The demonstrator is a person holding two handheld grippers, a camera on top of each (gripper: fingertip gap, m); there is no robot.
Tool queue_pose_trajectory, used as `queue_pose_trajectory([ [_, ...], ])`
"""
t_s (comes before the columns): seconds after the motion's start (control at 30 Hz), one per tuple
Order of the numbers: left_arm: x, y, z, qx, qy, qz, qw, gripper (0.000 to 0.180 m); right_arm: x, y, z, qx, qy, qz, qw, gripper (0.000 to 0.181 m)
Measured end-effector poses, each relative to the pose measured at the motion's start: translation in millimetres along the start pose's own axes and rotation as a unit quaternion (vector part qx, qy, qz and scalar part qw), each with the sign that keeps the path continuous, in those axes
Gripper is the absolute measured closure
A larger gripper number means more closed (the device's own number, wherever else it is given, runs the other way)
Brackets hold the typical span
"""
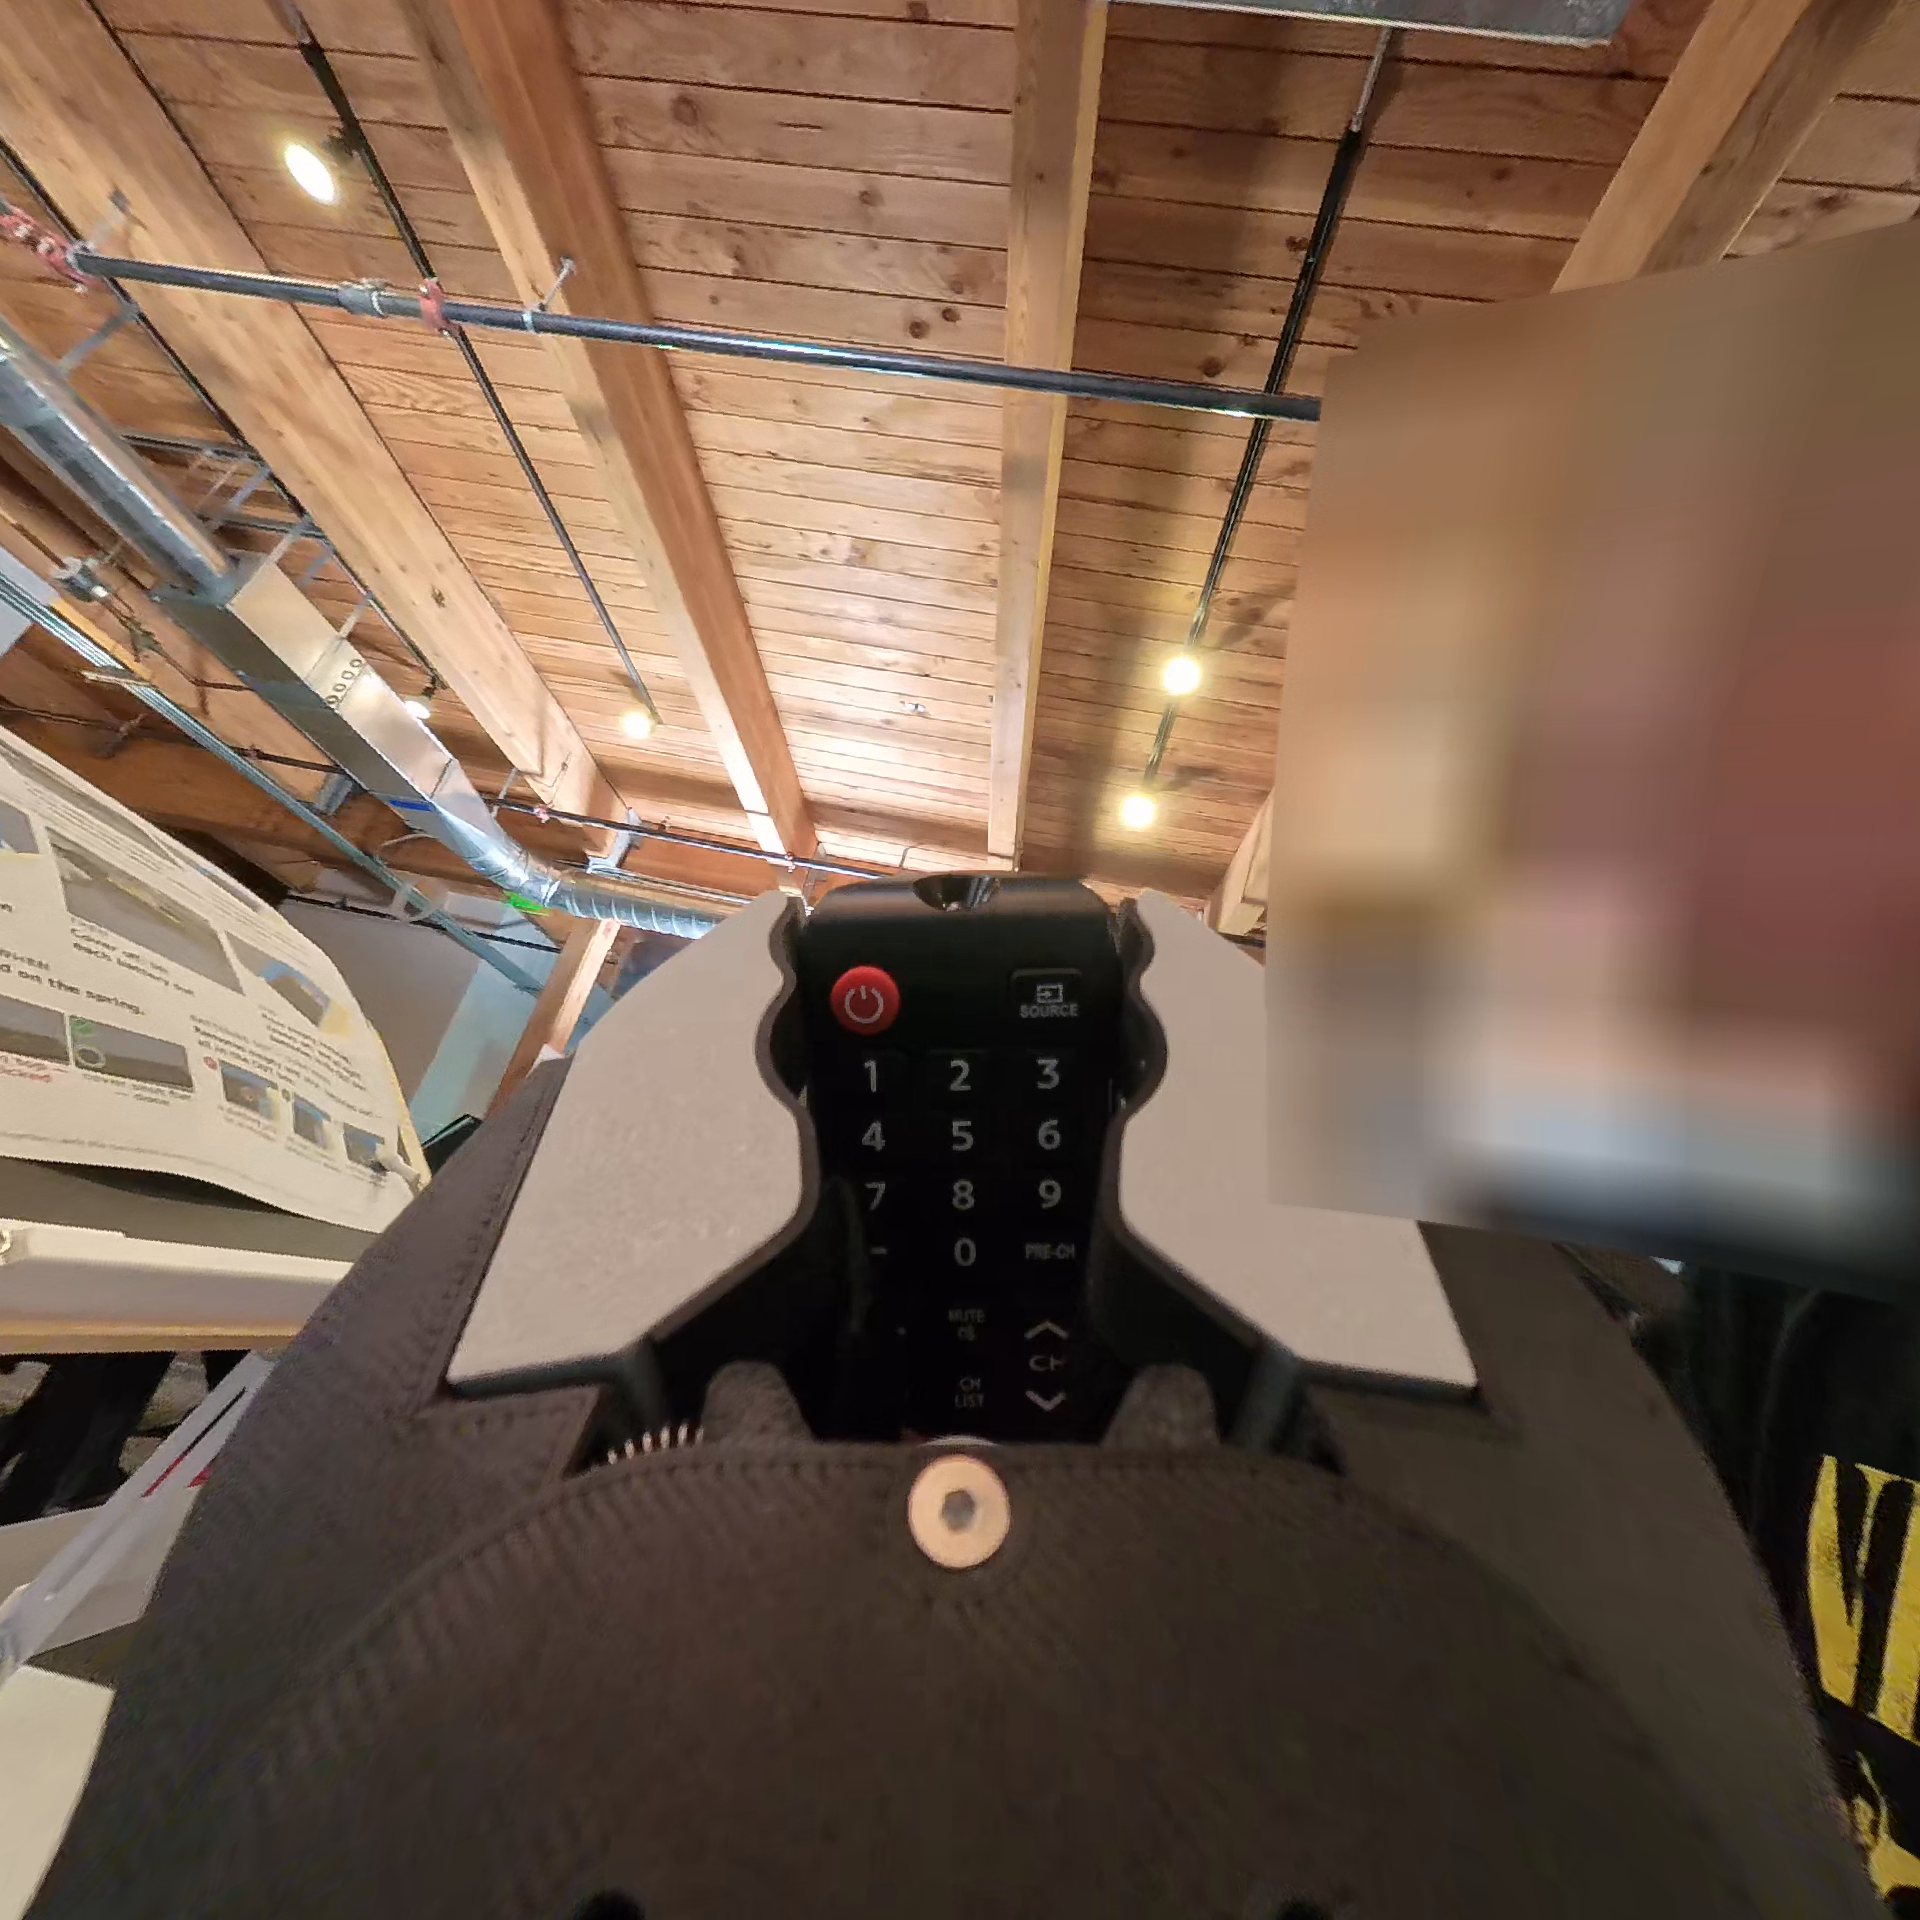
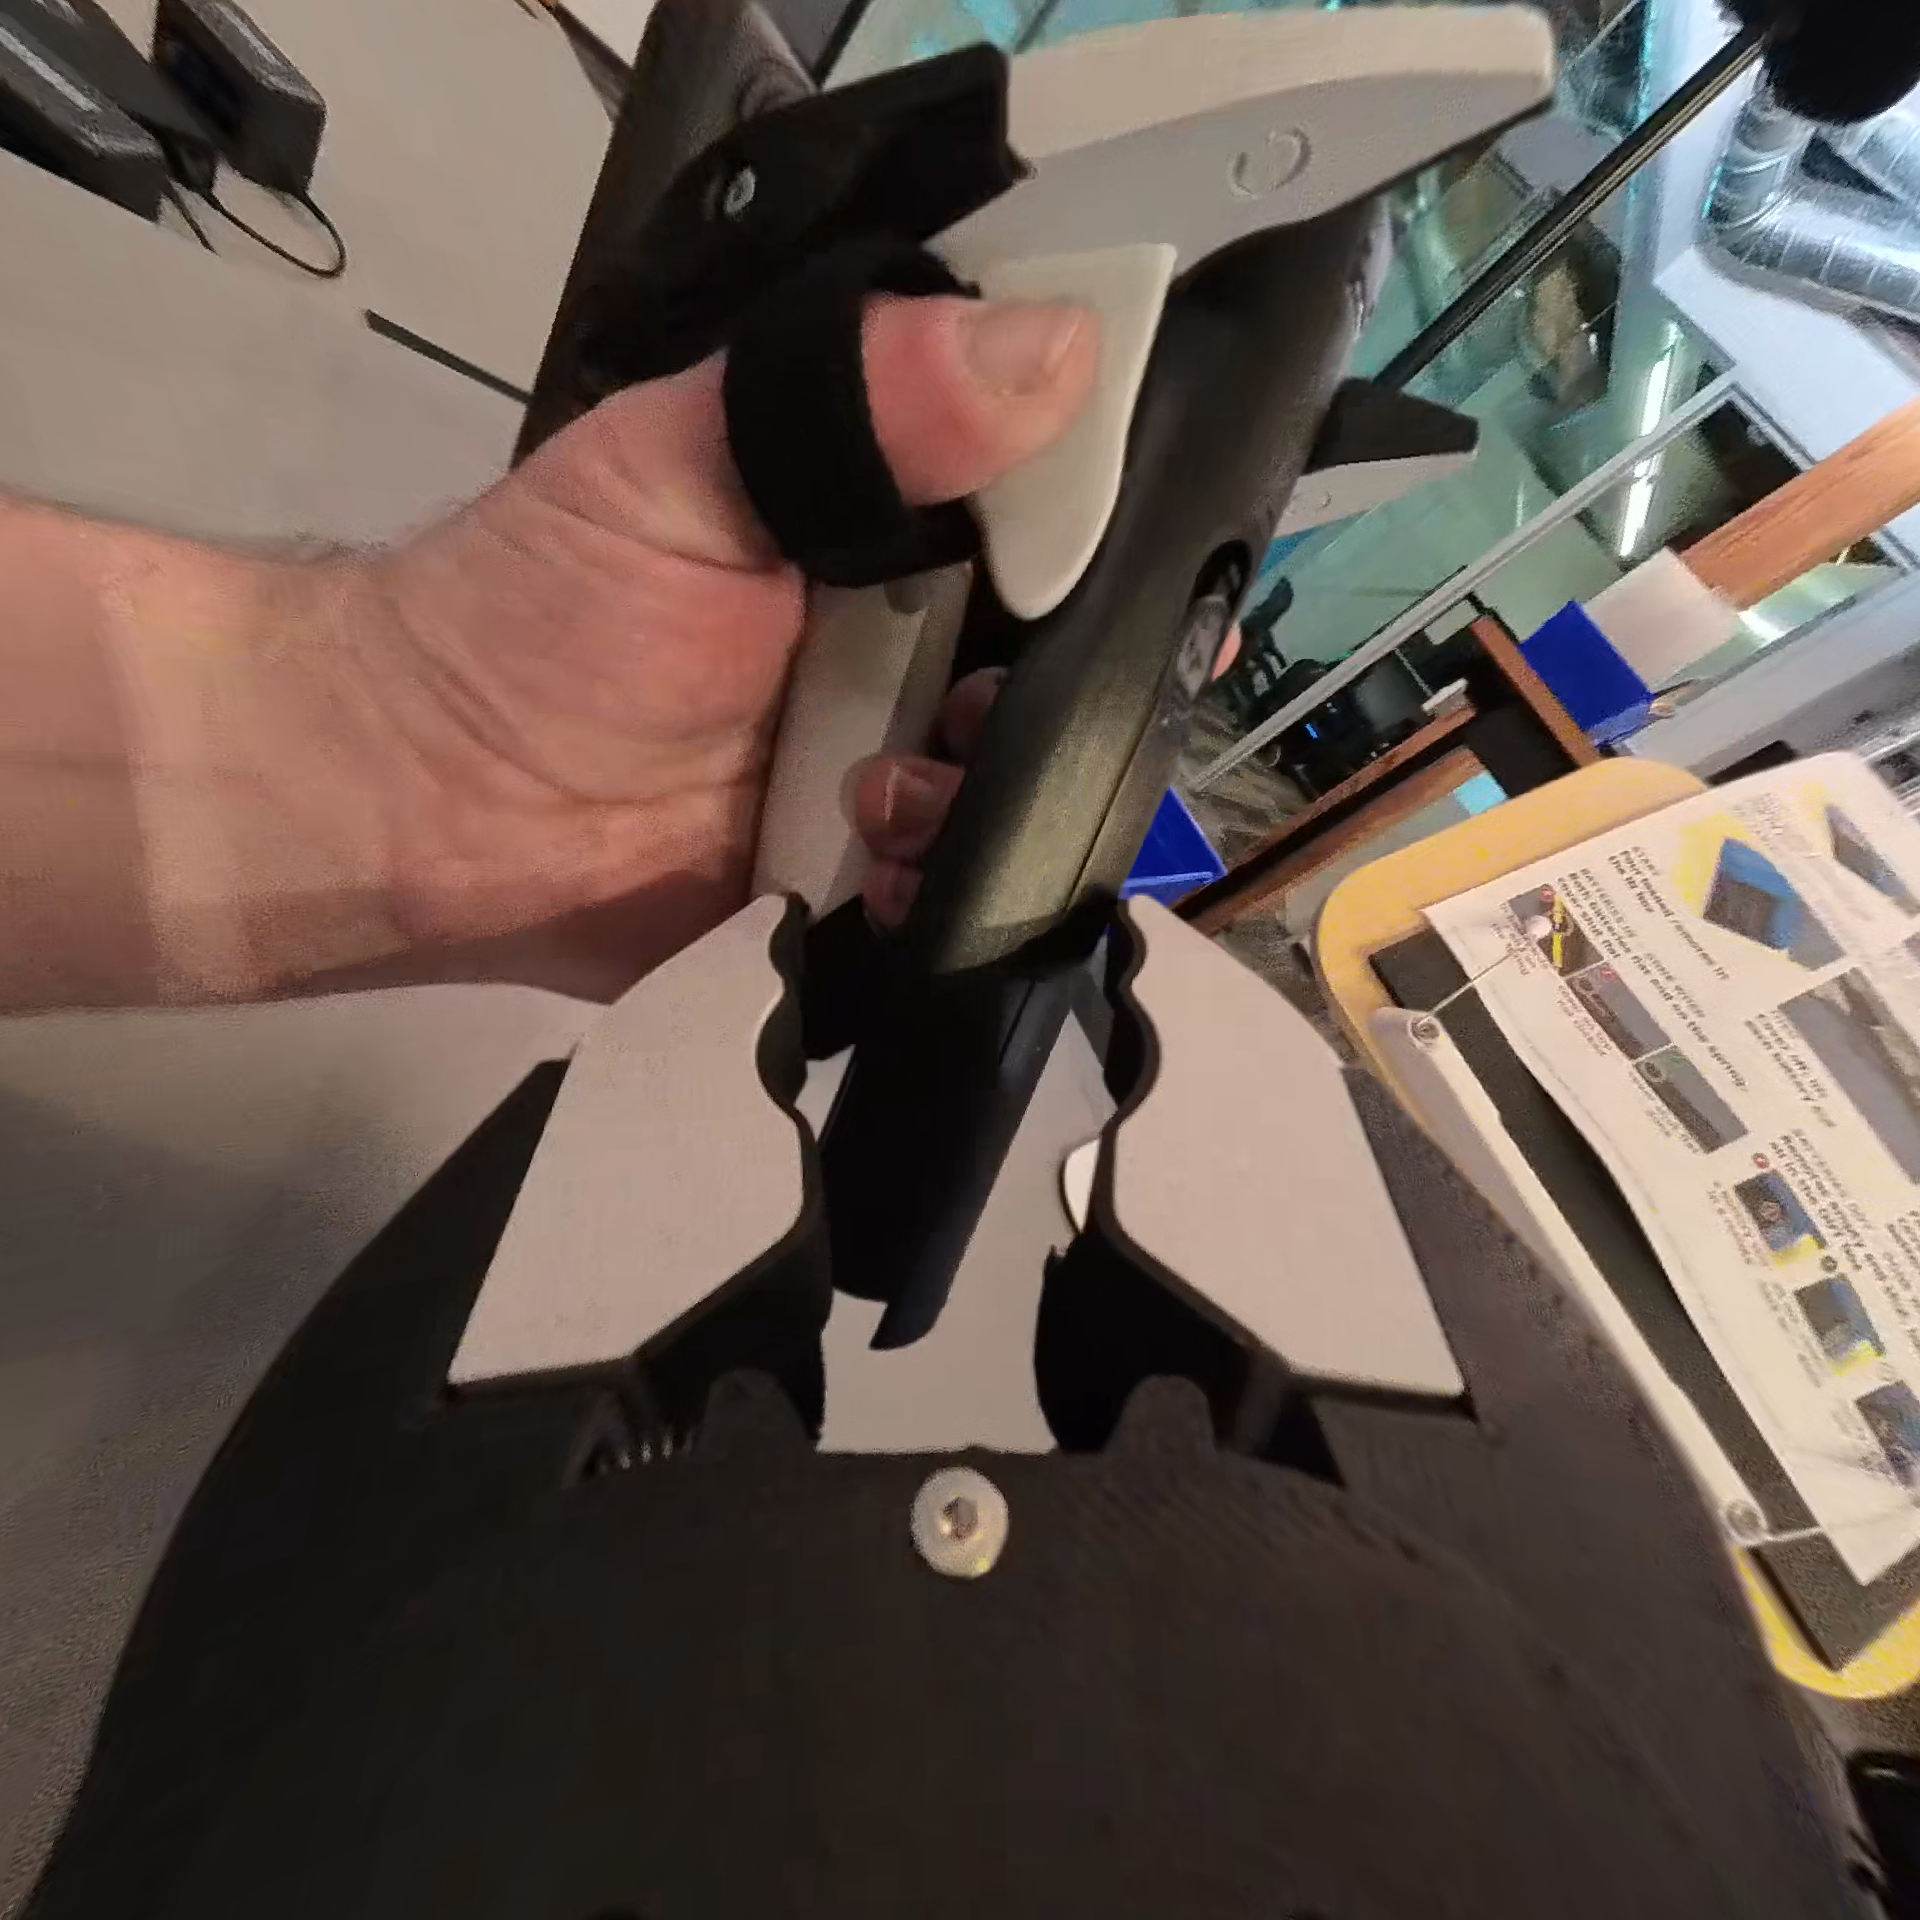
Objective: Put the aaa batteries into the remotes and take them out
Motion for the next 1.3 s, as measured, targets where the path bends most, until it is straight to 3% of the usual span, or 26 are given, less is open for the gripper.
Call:
queue_pose_trajectory([
  [0.3,-1.5,0.4,0.6,0.01,-0.01,0.012,1.0,0.123,-1.3,-5.7,3.0,0.016,-0.045,-0.028,0.998,0.129],
  [0.43,0.6,3.6,-2.8,-0.012,-0.004,0.007,1.0,0.12,2.8,-6.8,6.6,0.009,-0.058,-0.03,0.998,0.14],
  [0.9,-9.2,5.9,-20.4,-0.092,0.011,0.046,0.995,0.121,24.8,-17.5,0.1,0.028,-0.025,0.012,0.999,0.138],
  [1.03,-14.2,3.5,-21.9,-0.086,0.008,0.069,0.994,0.123,30.6,-22.9,-26.1,-0.057,0.022,0.051,0.997,0.132],
  [1.13,-12.6,7.6,-25.0,-0.086,0.001,0.069,0.994,0.123,12.5,-28.0,-29.8,-0.063,0.008,0.073,0.995,0.128],
  [1.23,-6.8,15.4,-31.3,-0.097,0.011,0.071,0.993,0.123,5.8,-22.9,-37.6,-0.093,0.02,0.043,0.995,0.116],
  [1.3,-2.9,21.6,-41.1,-0.111,0.01,0.068,0.992,0.123,1.4,-18.0,-43.4,-0.109,0.003,0.026,0.994,0.121],
])
Point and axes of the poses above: each gripper's, where its closed fingertips meet, y out along the fingers, z out of its top, x = y × z across the jaws, the point moved 6 cm from there along -y, back along the fingers, and after that the axes turned 7 degrees about -z, right-handed, at the moved point
